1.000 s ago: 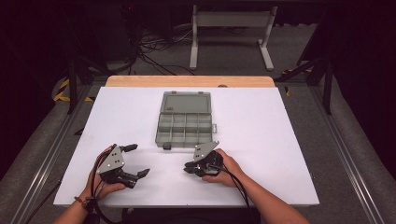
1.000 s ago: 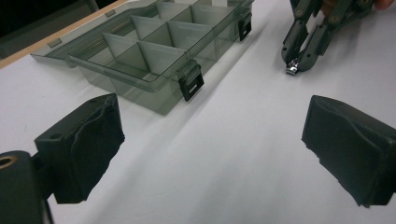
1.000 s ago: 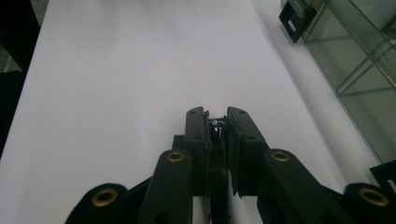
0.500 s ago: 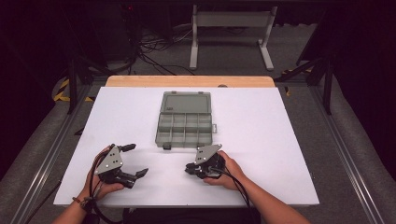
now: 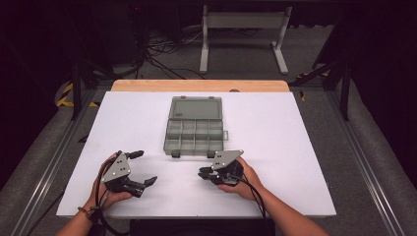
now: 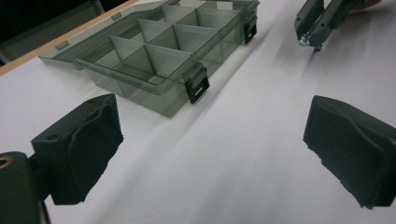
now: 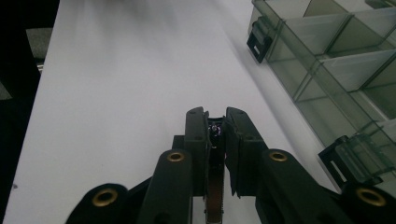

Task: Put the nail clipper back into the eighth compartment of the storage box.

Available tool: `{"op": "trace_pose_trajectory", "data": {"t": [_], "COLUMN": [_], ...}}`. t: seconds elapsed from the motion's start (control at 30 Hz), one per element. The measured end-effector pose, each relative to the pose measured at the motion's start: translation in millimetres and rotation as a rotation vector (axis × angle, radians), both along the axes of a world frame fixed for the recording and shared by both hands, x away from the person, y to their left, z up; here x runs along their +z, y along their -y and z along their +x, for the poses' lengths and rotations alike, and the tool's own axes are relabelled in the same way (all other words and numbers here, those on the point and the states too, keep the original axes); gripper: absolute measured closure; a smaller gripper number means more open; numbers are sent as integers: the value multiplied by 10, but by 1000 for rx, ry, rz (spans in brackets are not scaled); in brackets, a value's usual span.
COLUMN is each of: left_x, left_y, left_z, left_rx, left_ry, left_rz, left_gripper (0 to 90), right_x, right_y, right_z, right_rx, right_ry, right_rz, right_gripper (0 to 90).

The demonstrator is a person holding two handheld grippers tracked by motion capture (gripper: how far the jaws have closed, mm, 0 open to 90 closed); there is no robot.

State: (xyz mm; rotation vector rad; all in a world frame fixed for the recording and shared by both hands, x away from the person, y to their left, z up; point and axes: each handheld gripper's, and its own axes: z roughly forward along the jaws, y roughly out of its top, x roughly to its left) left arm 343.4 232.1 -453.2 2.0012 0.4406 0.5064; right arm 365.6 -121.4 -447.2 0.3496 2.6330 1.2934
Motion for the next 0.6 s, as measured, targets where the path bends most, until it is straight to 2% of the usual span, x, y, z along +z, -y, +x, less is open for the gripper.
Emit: {"op": "trace_pose_trajectory", "data": {"t": [0.13,0.4,0.6], "left_x": [2,8,9], "left_y": [-2,-1,-4], "left_z": [-21,-26,-25], "left_rx": [3,-3,-5], "left_ry": [-2,2,0], "left_rz": [-6,10,6], "left_gripper": [52,52,51], "right_x": [35,62,104], "right_y": [39,109,155], "right_z": [0,18,21], "right_rx": [-22,-55,-71], "right_ry": [9,21,33], "right_rz": [28,46,71], "right_gripper": [809,809,810]}}
